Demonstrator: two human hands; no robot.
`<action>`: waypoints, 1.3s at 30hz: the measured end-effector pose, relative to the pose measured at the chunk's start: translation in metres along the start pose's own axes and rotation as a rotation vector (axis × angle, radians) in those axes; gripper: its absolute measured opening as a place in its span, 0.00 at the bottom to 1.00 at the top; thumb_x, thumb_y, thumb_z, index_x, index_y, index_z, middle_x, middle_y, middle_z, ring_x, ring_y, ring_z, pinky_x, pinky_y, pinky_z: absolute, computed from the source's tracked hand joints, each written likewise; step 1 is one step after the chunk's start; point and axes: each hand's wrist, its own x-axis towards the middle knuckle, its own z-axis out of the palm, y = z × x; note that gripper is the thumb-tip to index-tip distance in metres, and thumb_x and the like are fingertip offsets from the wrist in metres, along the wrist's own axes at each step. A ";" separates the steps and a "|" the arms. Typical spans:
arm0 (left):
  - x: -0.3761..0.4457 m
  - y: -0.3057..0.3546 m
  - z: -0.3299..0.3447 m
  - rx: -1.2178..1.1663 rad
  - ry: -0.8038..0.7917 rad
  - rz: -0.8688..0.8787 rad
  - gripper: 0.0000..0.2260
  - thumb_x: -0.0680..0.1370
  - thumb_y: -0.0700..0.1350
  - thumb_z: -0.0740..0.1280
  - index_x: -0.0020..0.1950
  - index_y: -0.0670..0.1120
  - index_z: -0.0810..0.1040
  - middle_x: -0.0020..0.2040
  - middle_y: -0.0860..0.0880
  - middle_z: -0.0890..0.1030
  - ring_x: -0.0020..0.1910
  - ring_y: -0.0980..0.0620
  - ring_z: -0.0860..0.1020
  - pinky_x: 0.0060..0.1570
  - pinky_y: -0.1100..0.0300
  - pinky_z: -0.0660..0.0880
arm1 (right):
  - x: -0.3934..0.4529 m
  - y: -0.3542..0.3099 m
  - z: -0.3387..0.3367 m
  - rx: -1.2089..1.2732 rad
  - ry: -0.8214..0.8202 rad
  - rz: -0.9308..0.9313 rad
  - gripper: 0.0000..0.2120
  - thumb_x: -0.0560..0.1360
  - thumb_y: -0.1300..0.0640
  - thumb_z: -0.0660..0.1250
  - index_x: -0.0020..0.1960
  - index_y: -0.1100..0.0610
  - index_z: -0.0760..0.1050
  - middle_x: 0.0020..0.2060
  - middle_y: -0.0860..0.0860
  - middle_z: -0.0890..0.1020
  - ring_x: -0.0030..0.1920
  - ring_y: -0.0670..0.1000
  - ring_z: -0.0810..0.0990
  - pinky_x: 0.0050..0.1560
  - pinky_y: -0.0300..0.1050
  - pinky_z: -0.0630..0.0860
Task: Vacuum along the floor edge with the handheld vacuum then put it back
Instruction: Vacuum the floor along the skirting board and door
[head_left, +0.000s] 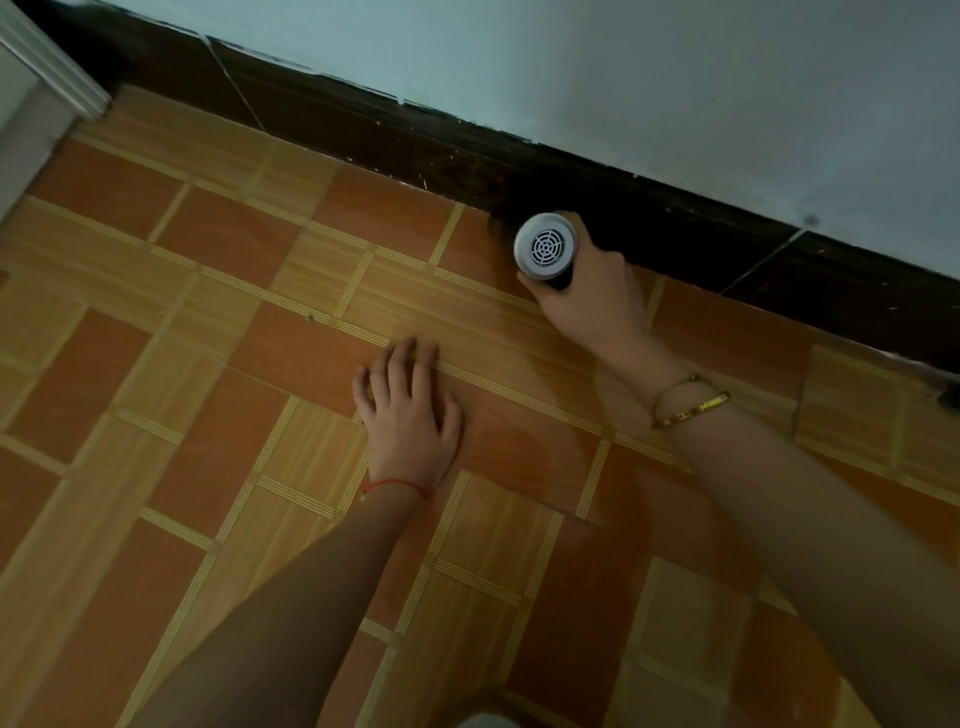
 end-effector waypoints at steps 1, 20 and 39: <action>0.000 0.000 0.000 0.007 -0.004 0.000 0.25 0.79 0.53 0.60 0.75 0.47 0.67 0.74 0.45 0.67 0.74 0.42 0.62 0.75 0.38 0.53 | 0.003 -0.002 0.003 0.008 -0.001 -0.002 0.29 0.73 0.41 0.69 0.70 0.47 0.64 0.54 0.49 0.82 0.52 0.55 0.82 0.46 0.52 0.80; 0.000 -0.002 0.003 0.026 0.001 0.012 0.26 0.79 0.55 0.59 0.75 0.48 0.66 0.74 0.45 0.67 0.75 0.43 0.62 0.75 0.38 0.52 | 0.040 -0.035 0.026 0.076 -0.087 -0.056 0.28 0.73 0.43 0.69 0.69 0.49 0.66 0.58 0.49 0.81 0.58 0.54 0.80 0.52 0.47 0.77; -0.003 -0.001 -0.003 -0.065 0.005 0.021 0.24 0.81 0.54 0.55 0.75 0.47 0.67 0.74 0.44 0.67 0.75 0.42 0.61 0.75 0.39 0.52 | -0.026 0.036 -0.035 0.039 0.017 0.118 0.33 0.72 0.43 0.71 0.72 0.50 0.65 0.60 0.51 0.80 0.61 0.55 0.78 0.58 0.51 0.76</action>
